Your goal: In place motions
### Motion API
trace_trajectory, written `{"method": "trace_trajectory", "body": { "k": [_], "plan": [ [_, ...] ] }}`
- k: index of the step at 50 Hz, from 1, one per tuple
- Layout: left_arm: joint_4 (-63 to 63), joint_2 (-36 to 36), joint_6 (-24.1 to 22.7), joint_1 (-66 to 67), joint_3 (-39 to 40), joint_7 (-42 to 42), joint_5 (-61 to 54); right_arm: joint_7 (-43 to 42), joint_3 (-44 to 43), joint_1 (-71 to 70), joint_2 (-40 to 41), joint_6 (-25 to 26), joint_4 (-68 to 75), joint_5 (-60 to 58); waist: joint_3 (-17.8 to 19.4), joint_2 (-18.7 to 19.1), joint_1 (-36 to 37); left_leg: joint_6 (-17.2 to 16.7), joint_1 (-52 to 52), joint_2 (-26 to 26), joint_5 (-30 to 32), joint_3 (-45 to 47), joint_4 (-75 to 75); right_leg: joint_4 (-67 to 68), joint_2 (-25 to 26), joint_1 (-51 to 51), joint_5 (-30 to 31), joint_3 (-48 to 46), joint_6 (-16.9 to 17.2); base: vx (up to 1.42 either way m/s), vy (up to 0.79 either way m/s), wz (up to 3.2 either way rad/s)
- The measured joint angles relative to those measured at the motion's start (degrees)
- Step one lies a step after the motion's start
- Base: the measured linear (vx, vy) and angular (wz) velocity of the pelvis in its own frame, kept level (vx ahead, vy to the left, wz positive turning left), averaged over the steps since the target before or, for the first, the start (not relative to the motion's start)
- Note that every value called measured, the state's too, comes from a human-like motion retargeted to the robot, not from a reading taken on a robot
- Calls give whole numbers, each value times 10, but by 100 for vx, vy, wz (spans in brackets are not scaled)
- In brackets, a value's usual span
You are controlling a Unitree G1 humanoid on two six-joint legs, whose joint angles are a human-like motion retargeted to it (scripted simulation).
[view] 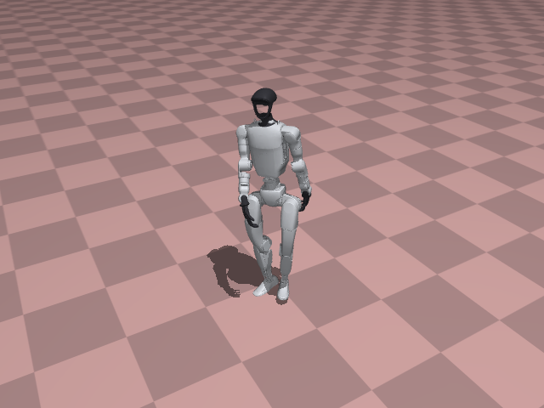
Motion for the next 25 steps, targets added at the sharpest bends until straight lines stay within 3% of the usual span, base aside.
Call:
{"method": "trace_trajectory", "body": {
  "k": [2,3,5,8,16,20,22,23,25],
  "plan": [
    [-5,4,1,-4,-1,4,-6,5,-4,4,-2,5,13,-5,-18,12,-25,26,26,2,17,42,-80,-2,4,-2,-4,-9,8,-9,9,81],
    [-6,5,3,-10,1,4,-8,5,-3,5,-1,7,17,-9,-26,17,-42,27,23,-10,38,-7,-108,-4,4,-6,-5,-19,9,-25,16,87],
    [-12,16,8,-33,7,10,-5,-2,-8,4,1,8,18,-11,-37,19,-57,13,14,10,79,34,-143,-2,0,-25,-6,-34,13,-43,16,59],
    [-21,33,-8,-63,-25,37,-12,2,-28,7,-17,-10,-4,-8,-8,-1,-41,29,26,-16,72,15,-151,3,-15,-16,-6,-37,21,-30,15,28],
    [35,36,10,-128,-51,48,-33,-19,-63,54,-49,-6,20,-41,2,-8,-19,44,28,-17,48,17,-131,49,-27,-9,-27,-28,13,-13,6,-17],
    [27,18,4,-158,-88,73,-55,-38,-99,85,-71,-5,43,-61,10,17,-33,48,27,9,41,12,-130,166,-28,-60,20,-22,-9,-20,10,-9],
    [4,7,3,-189,-105,80,-67,-57,-122,97,-87,-1,64,-59,36,36,-47,51,31,33,37,13,-129,287,-29,-118,109,-4,-22,-36,9,-19],
    [-7,2,3,-199,-107,80,-71,-60,-129,99,-94,-1,73,-56,43,41,-57,52,31,38,37,10,-130,342,-27,-152,121,18,-28,-31,9,5],
    [-38,-4,1,-233,-105,66,-80,-55,-150,114,-113,8,97,-48,60,60,-89,58,29,57,43,16,-135,511,-42,-240,81,23,-48,-25,6,24]
  ]
}}
